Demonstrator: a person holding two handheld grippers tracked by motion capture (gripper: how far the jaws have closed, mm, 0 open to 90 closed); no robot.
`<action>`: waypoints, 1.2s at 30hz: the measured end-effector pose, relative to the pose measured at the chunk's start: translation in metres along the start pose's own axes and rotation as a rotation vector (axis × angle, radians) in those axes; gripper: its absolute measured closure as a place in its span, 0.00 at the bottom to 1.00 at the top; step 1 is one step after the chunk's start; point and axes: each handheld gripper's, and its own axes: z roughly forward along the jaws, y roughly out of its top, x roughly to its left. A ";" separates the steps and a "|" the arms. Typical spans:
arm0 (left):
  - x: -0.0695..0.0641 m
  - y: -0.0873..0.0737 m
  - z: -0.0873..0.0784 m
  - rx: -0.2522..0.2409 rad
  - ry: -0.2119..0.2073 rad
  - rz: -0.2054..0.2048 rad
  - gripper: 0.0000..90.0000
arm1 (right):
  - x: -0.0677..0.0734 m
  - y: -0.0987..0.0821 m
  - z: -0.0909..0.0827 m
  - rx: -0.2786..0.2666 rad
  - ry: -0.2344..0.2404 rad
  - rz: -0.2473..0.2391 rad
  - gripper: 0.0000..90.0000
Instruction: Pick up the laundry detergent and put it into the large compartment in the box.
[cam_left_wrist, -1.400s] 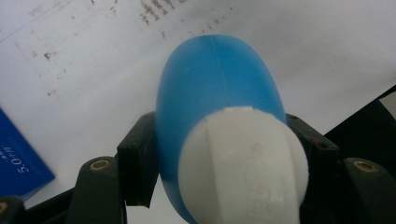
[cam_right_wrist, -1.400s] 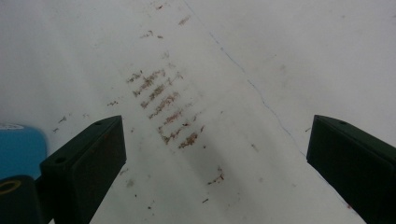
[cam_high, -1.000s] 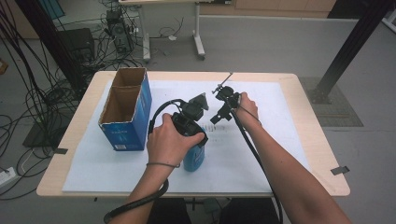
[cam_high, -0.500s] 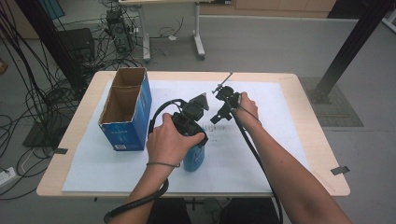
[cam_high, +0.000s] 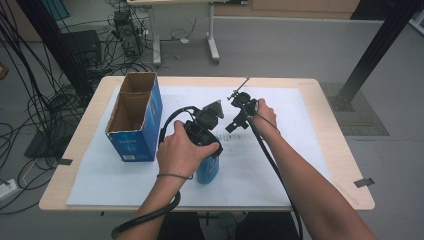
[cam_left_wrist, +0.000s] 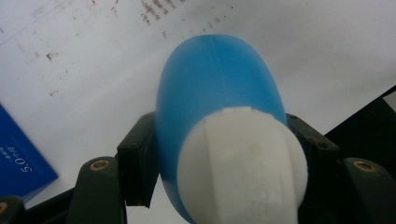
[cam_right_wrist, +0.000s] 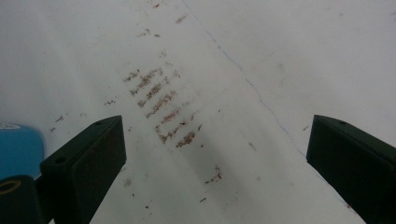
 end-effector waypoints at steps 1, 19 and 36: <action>0.000 0.000 0.000 -0.001 0.002 0.001 0.41 | 0.000 0.000 0.000 0.001 0.001 0.000 0.05; -0.003 0.002 -0.004 0.002 0.026 0.019 0.42 | -0.004 -0.002 0.001 -0.006 0.007 0.007 0.05; -0.006 0.007 -0.036 -0.023 0.038 0.026 0.42 | 0.000 -0.001 -0.001 -0.010 0.007 0.006 0.05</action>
